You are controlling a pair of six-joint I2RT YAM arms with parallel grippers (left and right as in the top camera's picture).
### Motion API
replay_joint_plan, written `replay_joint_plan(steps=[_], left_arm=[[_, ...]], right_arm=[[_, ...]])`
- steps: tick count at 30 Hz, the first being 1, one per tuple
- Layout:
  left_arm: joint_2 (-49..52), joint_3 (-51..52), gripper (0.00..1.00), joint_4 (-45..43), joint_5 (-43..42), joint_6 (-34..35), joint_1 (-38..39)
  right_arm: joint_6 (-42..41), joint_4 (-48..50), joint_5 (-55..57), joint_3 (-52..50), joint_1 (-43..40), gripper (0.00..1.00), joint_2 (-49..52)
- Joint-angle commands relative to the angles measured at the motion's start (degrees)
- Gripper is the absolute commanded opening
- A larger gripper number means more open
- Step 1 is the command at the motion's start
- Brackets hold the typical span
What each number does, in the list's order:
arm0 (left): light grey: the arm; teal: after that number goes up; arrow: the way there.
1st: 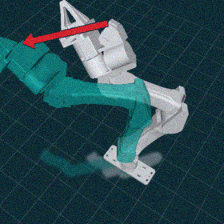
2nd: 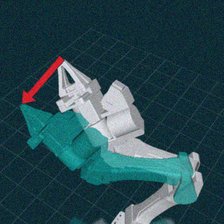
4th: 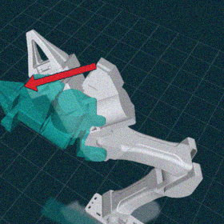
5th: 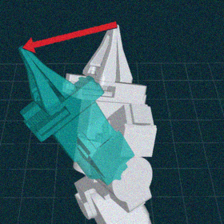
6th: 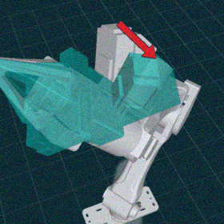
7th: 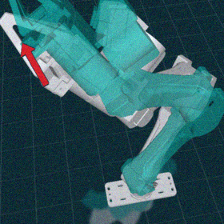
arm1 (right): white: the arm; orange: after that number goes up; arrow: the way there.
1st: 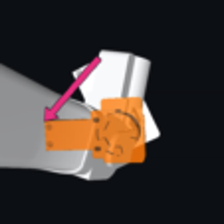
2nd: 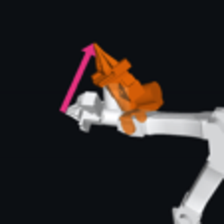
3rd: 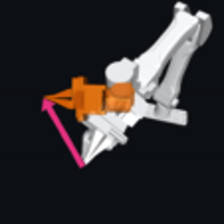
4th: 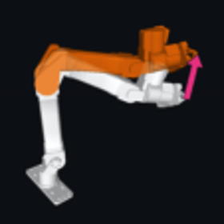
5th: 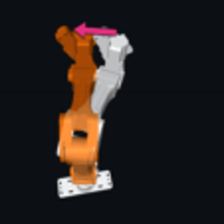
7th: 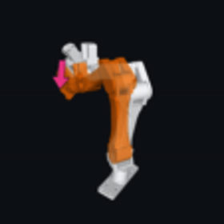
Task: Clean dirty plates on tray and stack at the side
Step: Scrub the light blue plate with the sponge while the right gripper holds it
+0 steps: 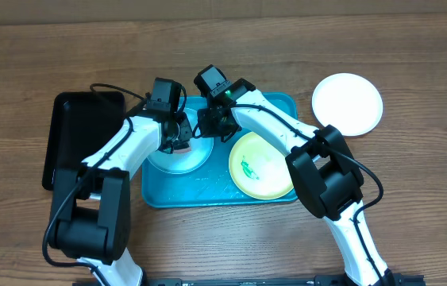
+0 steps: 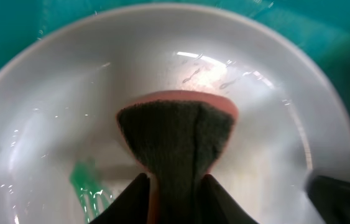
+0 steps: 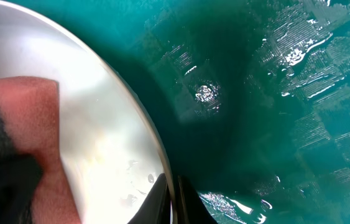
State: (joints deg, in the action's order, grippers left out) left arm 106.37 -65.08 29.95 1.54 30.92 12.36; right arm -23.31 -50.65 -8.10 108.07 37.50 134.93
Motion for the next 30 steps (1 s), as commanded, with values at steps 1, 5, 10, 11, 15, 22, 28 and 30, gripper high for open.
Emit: replay_joint_plan(steps=[1, 5, 10, 11, 15, 22, 28, 30], left_arm=[[2.10, 0.20, 0.22, -0.13, -0.46, -4.02, -0.15], [1.97, -0.66, 0.11, -0.15, -0.04, -5.68, -0.46], [1.84, -2.71, 0.04, 2.47, -0.17, -5.62, -0.44], [1.84, -3.04, 0.04, 2.97, -0.66, -5.62, -0.44], [1.88, -3.17, 0.04, 3.89, -7.32, -3.69, -0.44], [2.01, -1.95, 0.04, 4.13, -5.44, 0.39, 0.66], [2.01, 2.45, 0.04, 3.74, 8.02, -0.22, 0.61], [2.01, 3.02, 0.04, 4.50, 13.35, -1.75, 0.42]], right_arm=[[-0.70, -0.83, 2.10, -2.10, 0.37, 0.04, 1.46], [-0.70, -0.81, 2.36, -2.10, 0.37, 0.04, 1.46], [-0.72, -0.85, 4.20, -2.10, 0.37, 0.04, 1.46], [-0.72, -0.85, 4.20, -2.10, 0.37, 0.04, 1.46], [-0.72, -0.72, 4.20, -2.10, 0.37, 0.04, 1.46], [-0.72, -0.57, 4.20, -2.10, 0.37, 0.04, 1.46], [-0.72, -0.81, 4.20, -2.10, 0.37, 0.04, 1.46], [-0.70, -0.81, 4.20, -2.10, 0.37, 0.04, 1.46]])
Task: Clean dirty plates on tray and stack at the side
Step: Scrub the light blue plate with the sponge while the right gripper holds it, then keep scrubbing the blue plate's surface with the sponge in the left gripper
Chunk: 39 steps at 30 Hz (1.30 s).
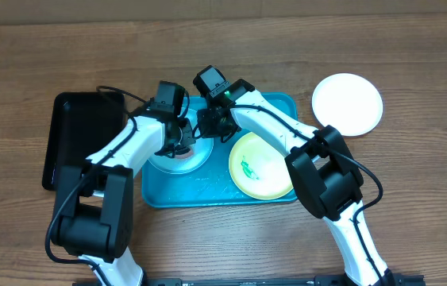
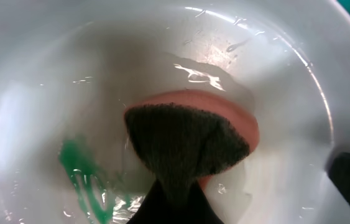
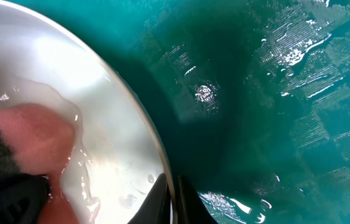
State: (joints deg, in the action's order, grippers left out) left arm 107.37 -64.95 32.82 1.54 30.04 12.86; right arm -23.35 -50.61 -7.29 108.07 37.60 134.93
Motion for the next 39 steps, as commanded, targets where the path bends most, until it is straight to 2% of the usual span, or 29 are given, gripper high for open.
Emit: replay_joint_plan(steps=[1, 4, 8, 12, 14, 20, 26, 30, 39], left_arm=[[1.01, 2.89, 0.04, 2.32, 15.82, -1.33, -0.20], [0.94, 2.80, 0.04, 2.95, 20.68, -4.90, -0.20], [0.94, 0.37, 0.04, 4.35, 23.06, -10.29, -0.20], [0.94, -3.65, 0.04, 6.21, 21.92, -10.34, -0.20], [0.94, -5.05, 0.04, 5.57, 17.97, -10.34, -0.20], [1.77, -4.61, 0.04, -0.22, -2.21, -9.90, -0.20], [6.78, -4.57, 0.04, 0.83, -12.11, -8.26, -0.09], [9.20, -4.57, 0.04, 4.50, -7.89, -11.02, -0.52], [8.96, -6.75, 0.04, 12.63, 17.16, -10.75, -4.00]], right_arm=[[-0.66, -0.87, 3.39, -2.10, 0.26, 0.04, 1.46], [-0.68, -0.87, 3.39, -2.10, 0.26, 0.04, 1.46], [-0.66, -0.90, 3.39, -2.10, 0.26, 0.04, 1.46], [-0.66, -0.92, 3.39, -2.10, 0.26, 0.04, 1.46], [-0.66, -0.90, 3.39, -2.10, 0.26, 0.04, 1.46], [-0.68, -0.85, 3.39, -2.10, 0.26, 0.04, 1.46], [-0.66, -0.87, 3.39, -2.10, 0.26, 0.04, 1.46], [-0.66, -0.90, 3.39, -2.10, 0.26, 0.04, 1.46], [-0.63, -0.85, 4.02, -2.10, 0.26, 0.04, 1.46]])
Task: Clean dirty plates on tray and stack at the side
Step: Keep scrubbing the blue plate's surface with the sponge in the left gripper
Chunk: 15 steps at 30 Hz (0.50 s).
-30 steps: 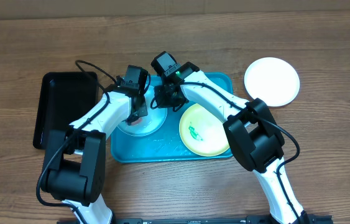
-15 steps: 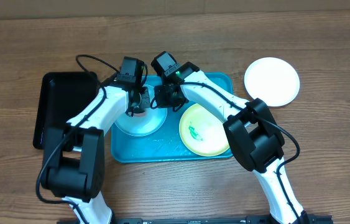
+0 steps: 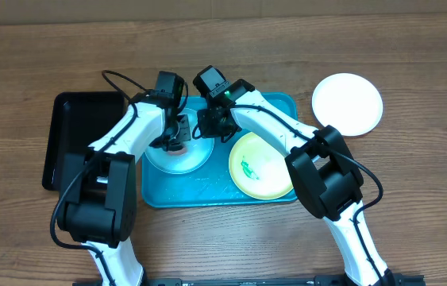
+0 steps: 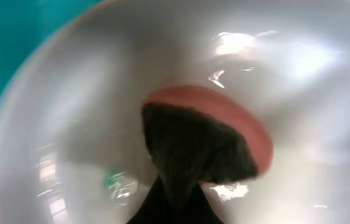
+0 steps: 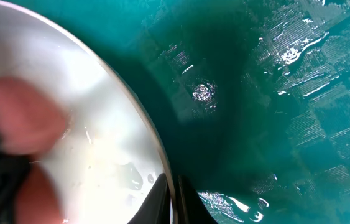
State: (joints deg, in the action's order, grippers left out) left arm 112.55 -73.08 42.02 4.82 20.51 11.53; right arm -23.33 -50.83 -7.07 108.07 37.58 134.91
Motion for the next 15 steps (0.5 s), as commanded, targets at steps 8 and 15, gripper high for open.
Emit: replay_joint_plan(steps=[8, 15], left_arm=[[3.80, -2.78, 0.04, 0.07, 9.51, 1.38, -4.07], [4.46, -1.03, 0.04, -6.82, -11.61, 1.88, -3.69]], right_arm=[[-0.68, -0.42, 4.48, -2.10, 0.28, 0.04, 1.49], [-0.68, -0.35, 4.48, -2.10, 0.28, 0.04, 1.49]])
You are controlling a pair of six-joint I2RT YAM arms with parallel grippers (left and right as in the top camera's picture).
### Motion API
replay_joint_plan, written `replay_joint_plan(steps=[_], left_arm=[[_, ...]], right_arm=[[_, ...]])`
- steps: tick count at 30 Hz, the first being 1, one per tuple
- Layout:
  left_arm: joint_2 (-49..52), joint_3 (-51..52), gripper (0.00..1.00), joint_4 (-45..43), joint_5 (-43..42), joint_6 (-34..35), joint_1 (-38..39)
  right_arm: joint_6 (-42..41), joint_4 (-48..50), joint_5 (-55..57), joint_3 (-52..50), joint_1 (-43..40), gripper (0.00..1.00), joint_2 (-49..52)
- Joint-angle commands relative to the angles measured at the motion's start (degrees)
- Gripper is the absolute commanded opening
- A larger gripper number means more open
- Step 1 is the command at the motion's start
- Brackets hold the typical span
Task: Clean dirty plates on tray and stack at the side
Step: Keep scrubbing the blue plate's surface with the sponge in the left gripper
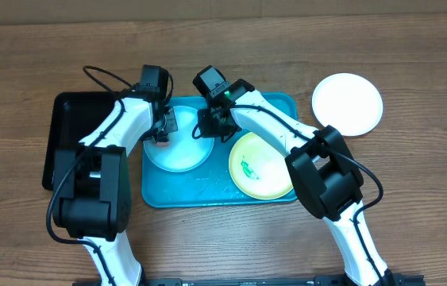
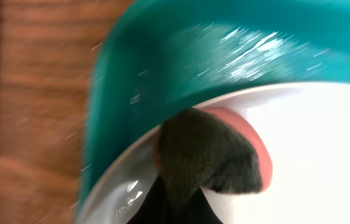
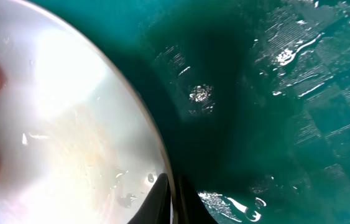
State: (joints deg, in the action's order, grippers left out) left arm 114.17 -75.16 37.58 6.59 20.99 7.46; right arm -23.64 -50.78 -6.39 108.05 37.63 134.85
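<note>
A wet white plate lies in the left half of the teal tray. My left gripper is shut on a pink sponge with a dark scrub face. It presses the sponge on the plate's left rim, close to the tray wall. My right gripper is shut on the plate's far-right rim, one finger on each side. A yellow-green plate with a green smear sits in the tray's right half. A clean white plate lies on the table to the right.
A black tray lies on the wooden table left of the teal tray. Water beads on the teal tray floor. The two arms meet over the tray's back-left part.
My left gripper and the sponge have moved from the middle of the white plate to its left rim by the tray wall. The right gripper still pinches the rim in the same spot.
The sponge first rested near the plate's middle with a green smear beside it, the right gripper holding the rim. Then it pressed down in a film of water. Later only a small green patch showed. Now the sponge is at the rim and no green shows.
</note>
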Motion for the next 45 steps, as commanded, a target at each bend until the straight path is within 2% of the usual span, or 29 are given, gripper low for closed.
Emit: replay_joint_plan(steps=[1, 2, 5, 13, 16, 17, 18, 19, 22, 29, 32, 41, 43, 45], left_arm=[[2.86, 1.36, 0.04, -2.49, -15.67, 1.46, 0.55], [2.86, 1.81, 0.04, -1.97, -18.88, 0.81, 1.01], [2.86, 1.84, 0.04, 0.28, -21.20, -3.43, 1.60], [2.84, 1.84, 0.04, 11.15, -18.99, -19.56, 0.66], [2.86, 1.84, 0.04, 14.05, -6.54, -16.55, -0.15], [2.84, 1.84, 0.04, 14.27, -1.49, -13.75, -0.44], [2.84, 1.79, 0.04, 13.81, 6.12, -7.21, -1.03], [2.84, 1.79, 0.04, 13.14, 7.19, -5.49, -1.16], [2.84, 1.79, 0.04, 8.83, 3.98, -2.89, -1.46], [2.84, 1.81, 0.04, -1.79, -25.42, -2.78, -1.44], [2.84, 1.81, 0.04, -2.05, -32.89, -3.76, -1.38], [2.82, 1.79, 0.04, 5.70, -33.64, -20.11, -2.05], [2.82, 1.68, 0.04, 7.54, -30.71, -22.36, -2.80], [2.82, 1.36, 0.04, 9.01, -23.98, -21.57, -3.72]], right_arm=[[-0.37, -0.39, 3.80, -2.08, 0.24, 0.04, 1.55], [-0.37, -0.42, 3.80, -2.08, 0.24, 0.04, 1.55], [-0.37, -0.42, 3.80, -2.08, 0.24, 0.04, 1.55], [-0.35, -0.44, 3.82, -2.08, 0.24, 0.04, 1.55], [-0.35, -0.44, 3.82, -2.08, 0.24, 0.04, 1.55], [-0.35, -0.44, 3.82, -2.08, 0.24, 0.04, 1.55], [-0.37, -0.42, 3.80, -2.08, 0.24, 0.04, 1.55], [-0.35, -0.39, 3.80, -2.08, 0.24, 0.04, 1.55], [-0.37, -0.26, 3.80, -2.08, 0.24, 0.04, 1.55], [-0.37, -0.28, 3.80, -2.08, 0.24, 0.04, 1.55], [-0.37, -0.28, 3.80, -2.08, 0.24, 0.04, 1.55], [-0.37, -0.98, 3.80, -2.08, 0.24, 0.04, 1.55], [-0.37, -1.29, 3.80, -2.08, 0.24, 0.04, 1.55], [-0.37, -1.55, 3.80, -2.08, 0.24, 0.04, 1.55]])
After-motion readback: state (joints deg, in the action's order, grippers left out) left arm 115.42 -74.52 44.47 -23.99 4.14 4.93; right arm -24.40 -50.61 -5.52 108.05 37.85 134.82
